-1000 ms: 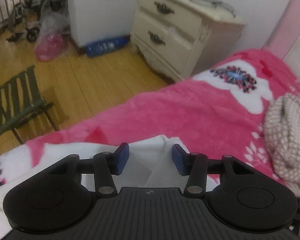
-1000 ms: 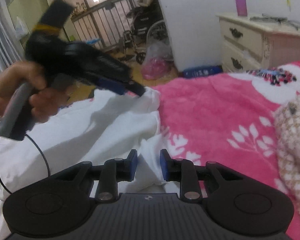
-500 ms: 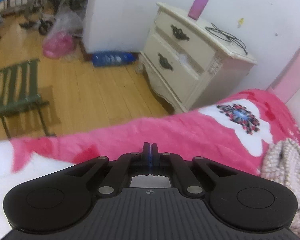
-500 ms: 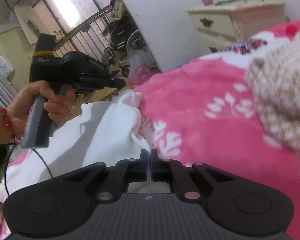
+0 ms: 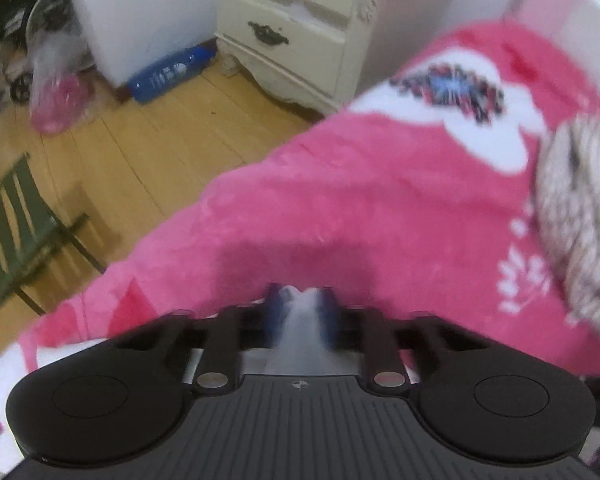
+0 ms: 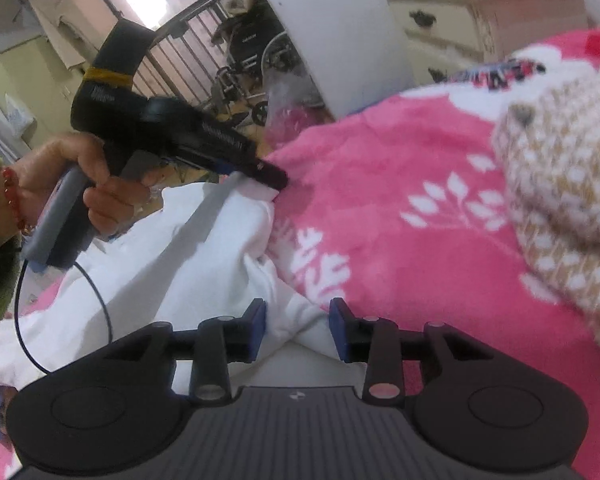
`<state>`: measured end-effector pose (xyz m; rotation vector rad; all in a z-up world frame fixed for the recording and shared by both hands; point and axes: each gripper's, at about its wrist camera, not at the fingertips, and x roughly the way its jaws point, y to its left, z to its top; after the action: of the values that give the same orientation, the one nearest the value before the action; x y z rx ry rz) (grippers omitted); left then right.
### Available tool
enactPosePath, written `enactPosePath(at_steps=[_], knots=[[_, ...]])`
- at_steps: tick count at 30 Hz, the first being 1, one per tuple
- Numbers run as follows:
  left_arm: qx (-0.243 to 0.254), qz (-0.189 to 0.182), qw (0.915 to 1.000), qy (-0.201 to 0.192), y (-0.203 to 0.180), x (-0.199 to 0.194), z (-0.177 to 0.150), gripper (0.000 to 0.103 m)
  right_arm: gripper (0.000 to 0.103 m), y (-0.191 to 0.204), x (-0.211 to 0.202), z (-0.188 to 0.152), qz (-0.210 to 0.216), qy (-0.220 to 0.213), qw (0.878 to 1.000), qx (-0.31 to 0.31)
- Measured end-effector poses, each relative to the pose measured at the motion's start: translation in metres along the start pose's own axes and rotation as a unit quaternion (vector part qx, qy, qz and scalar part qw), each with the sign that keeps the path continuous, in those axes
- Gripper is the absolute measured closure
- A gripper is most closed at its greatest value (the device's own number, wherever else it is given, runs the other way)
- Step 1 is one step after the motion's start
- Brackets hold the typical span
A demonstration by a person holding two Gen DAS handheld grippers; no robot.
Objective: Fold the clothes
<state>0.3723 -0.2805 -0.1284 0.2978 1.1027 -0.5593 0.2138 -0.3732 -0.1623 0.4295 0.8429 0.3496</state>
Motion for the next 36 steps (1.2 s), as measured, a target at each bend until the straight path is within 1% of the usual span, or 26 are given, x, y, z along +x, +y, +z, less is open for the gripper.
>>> enactPosePath(at_steps=[1,3,4,5,6,7,10,12,13,15,16,17,18,19,20,21,24,26,29,30,31,32,34,35,36], knots=[[-0.002,0.003,1.0000,-0.005,0.000,-0.002,-0.001,0.096,0.067,-0.004,0.001,0.000,0.007,0.001,1.000,0.009],[-0.022,0.005,0.9993,-0.028,0.003,-0.010,-0.003,0.098,0.079,-0.010,0.001,-0.001,0.019,-0.001,0.999,0.027],[-0.036,0.004,0.9981,-0.051,0.006,-0.013,-0.005,0.098,0.087,-0.012,0.001,-0.001,0.020,-0.006,0.999,0.032],[-0.050,0.003,0.9960,-0.074,0.008,-0.017,-0.007,0.098,0.092,-0.009,-0.001,-0.003,0.012,-0.017,0.999,0.029],[-0.064,0.001,0.9933,-0.096,0.010,-0.020,-0.009,0.098,0.101,-0.007,-0.003,-0.005,0.004,-0.028,0.999,0.025],[-0.077,0.000,0.9899,-0.119,0.013,-0.023,-0.011,0.098,0.102,-0.004,-0.005,-0.006,-0.004,-0.038,0.999,0.022],[-0.118,-0.002,0.9764,-0.181,0.019,-0.031,-0.017,0.098,0.102,0.004,-0.010,-0.011,-0.028,-0.071,0.997,0.011],[-0.134,0.010,0.9761,-0.171,0.017,-0.009,-0.018,0.098,0.102,0.007,-0.011,-0.015,-0.045,-0.088,0.995,0.005],[-0.130,0.018,0.9777,-0.164,0.015,0.000,-0.018,0.097,0.102,0.004,-0.006,-0.015,-0.055,-0.083,0.995,0.007],[-0.135,0.034,0.9786,-0.151,0.016,0.012,-0.018,0.093,0.102,-0.003,-0.003,-0.014,-0.085,-0.081,0.993,0.020],[-0.146,0.028,0.9775,-0.150,0.019,0.011,-0.017,0.091,0.102,-0.008,-0.006,-0.012,-0.085,-0.085,0.992,0.031],[-0.158,0.020,0.9755,-0.152,0.023,0.007,-0.016,0.084,0.099,-0.013,-0.010,-0.010,-0.085,-0.091,0.991,0.042],[-0.166,0.012,0.9739,-0.155,0.025,0.001,-0.015,0.078,0.099,-0.016,-0.015,-0.008,-0.088,-0.097,0.990,0.051],[-0.170,0.010,0.9718,-0.163,0.029,-0.008,-0.014,0.066,0.099,-0.018,-0.020,-0.006,-0.094,-0.101,0.989,0.049],[-0.175,0.015,0.9690,-0.174,0.033,-0.016,-0.014,0.060,0.099,-0.018,-0.024,-0.005,-0.098,-0.103,0.989,0.043],[-0.181,0.019,0.9660,-0.183,0.038,-0.025,-0.014,0.059,0.099,-0.016,-0.029,-0.004,-0.096,-0.102,0.990,0.032],[-0.214,0.014,0.9571,-0.195,0.059,-0.059,-0.012,0.055,0.099,-0.002,-0.037,-0.005,-0.072,-0.084,0.994,-0.022],[-0.228,0.006,0.9516,-0.206,0.074,-0.092,-0.014,0.053,0.099,0.016,-0.036,-0.011,-0.048,-0.061,0.994,-0.075],[-0.225,0.012,0.9472,-0.228,0.097,-0.160,-0.028,0.052,0.099,0.034,-0.016,-0.016,-0.040,-0.013,0.991,-0.128],[-0.221,0.019,0.9463,-0.236,0.103,-0.184,-0.033,0.052,0.099,0.031,-0.007,-0.016,-0.046,-0.008,0.991,-0.122],[-0.217,0.030,0.9447,-0.244,0.109,-0.208,-0.040,0.051,0.103,0.025,-0.001,-0.015,-0.048,-0.008,0.993,-0.106],[-0.214,0.046,0.9419,-0.255,0.116,-0.235,-0.048,0.051,0.103,0.013,-0.002,-0.012,-0.045,-0.016,0.997,-0.064],[-0.218,0.084,0.9305,-0.282,0.131,-0.295,-0.071,0.049,0.103,-0.011,-0.005,-0.007,-0.039,-0.033,0.999,0.018],[-0.222,0.103,0.9239,-0.294,0.137,-0.323,-0.084,0.048,0.103,-0.018,-0.007,-0.006,-0.037,-0.039,0.998,0.045],[-0.223,0.121,0.9187,-0.303,0.143,-0.347,-0.098,0.048,0.103,-0.014,-0.012,-0.006,-0.040,-0.041,0.997,0.042]])
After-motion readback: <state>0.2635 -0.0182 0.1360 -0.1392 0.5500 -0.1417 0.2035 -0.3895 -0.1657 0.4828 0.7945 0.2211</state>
